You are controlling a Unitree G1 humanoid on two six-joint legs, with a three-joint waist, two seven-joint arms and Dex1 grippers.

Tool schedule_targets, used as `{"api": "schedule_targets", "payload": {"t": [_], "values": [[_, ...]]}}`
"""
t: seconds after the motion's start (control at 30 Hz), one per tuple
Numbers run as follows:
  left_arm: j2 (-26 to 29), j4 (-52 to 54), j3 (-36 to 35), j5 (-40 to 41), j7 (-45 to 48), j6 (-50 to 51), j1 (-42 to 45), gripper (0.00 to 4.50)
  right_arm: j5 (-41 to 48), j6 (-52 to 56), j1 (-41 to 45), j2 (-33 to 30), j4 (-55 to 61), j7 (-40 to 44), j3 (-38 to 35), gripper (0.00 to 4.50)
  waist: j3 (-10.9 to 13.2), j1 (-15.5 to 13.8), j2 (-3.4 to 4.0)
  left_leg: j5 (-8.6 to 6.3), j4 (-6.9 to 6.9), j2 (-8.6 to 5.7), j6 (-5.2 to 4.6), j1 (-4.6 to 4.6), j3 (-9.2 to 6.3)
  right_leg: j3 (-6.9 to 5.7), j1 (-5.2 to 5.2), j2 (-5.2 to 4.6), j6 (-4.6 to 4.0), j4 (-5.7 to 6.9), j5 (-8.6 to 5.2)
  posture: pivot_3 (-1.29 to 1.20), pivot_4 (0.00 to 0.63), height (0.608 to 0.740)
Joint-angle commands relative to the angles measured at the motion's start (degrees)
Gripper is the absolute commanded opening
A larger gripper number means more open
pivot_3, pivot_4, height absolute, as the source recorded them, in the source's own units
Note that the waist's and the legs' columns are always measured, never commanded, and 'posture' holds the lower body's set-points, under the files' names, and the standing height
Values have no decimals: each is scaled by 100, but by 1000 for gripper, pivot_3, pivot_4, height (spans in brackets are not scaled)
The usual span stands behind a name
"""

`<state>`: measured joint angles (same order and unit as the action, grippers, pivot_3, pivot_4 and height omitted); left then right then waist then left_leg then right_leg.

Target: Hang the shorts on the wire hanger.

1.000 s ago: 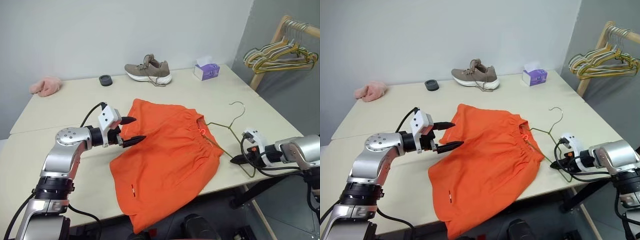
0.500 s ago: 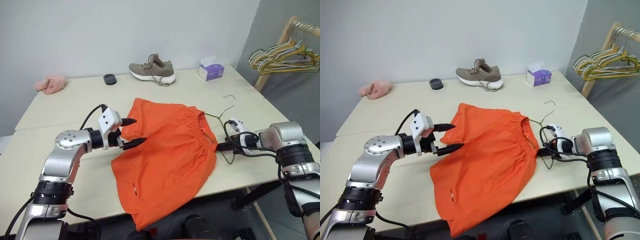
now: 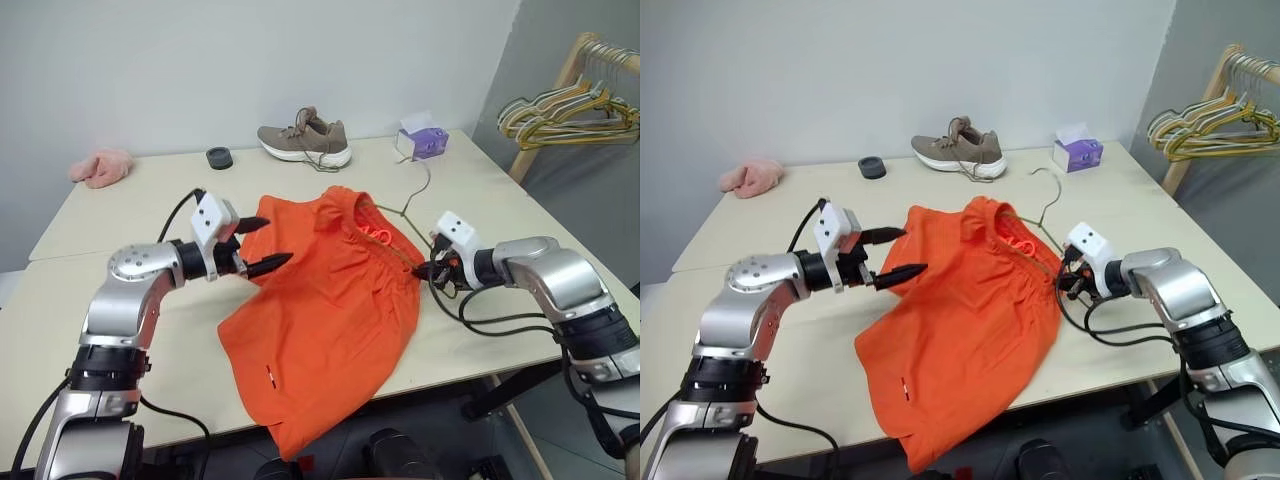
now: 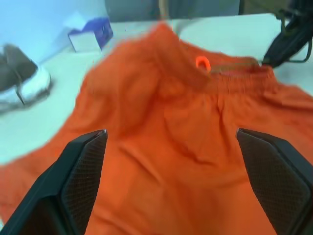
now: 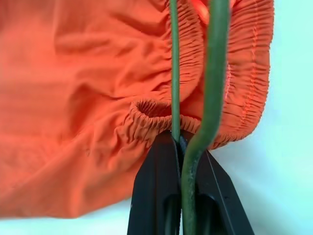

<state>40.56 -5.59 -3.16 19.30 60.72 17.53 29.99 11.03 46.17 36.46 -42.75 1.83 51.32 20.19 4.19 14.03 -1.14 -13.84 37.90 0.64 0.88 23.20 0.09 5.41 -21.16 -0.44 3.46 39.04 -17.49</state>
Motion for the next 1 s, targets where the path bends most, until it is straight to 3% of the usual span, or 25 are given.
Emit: {"api": "schedule_targets", "payload": {"t": [0.03,0.33,0.93,1.0], "values": [[306,-181,76,-113,475,-355,354,4440,-521,-808,20,-209,356,80,164,0,-1,20,1,0,0,-1,0,0,2,2,-1,-1,-14,0,8,-197,0,740],[416,-1124,844,-1014,1173,-1793,949,4440,-1303,-1956,-46,-329,656,272,366,0,-1,27,1,0,0,-1,0,0,2,0,-3,-1,-20,1,11,-206,0,740],[-329,-1851,1308,-1539,1170,-2631,1080,4440,-1532,-1903,63,-58,1383,564,273,0,-3,46,-2,0,6,-1,0,2,-4,-5,-4,-6,-20,10,13,-232,0,740],[-342,-1798,1306,-1485,1244,-2560,1053,3893,-1560,-1955,39,-76,1400,573,283,0,-3,46,-1,0,6,-2,0,2,-4,-6,-4,-7,-20,11,13,-233,0,740]]}}
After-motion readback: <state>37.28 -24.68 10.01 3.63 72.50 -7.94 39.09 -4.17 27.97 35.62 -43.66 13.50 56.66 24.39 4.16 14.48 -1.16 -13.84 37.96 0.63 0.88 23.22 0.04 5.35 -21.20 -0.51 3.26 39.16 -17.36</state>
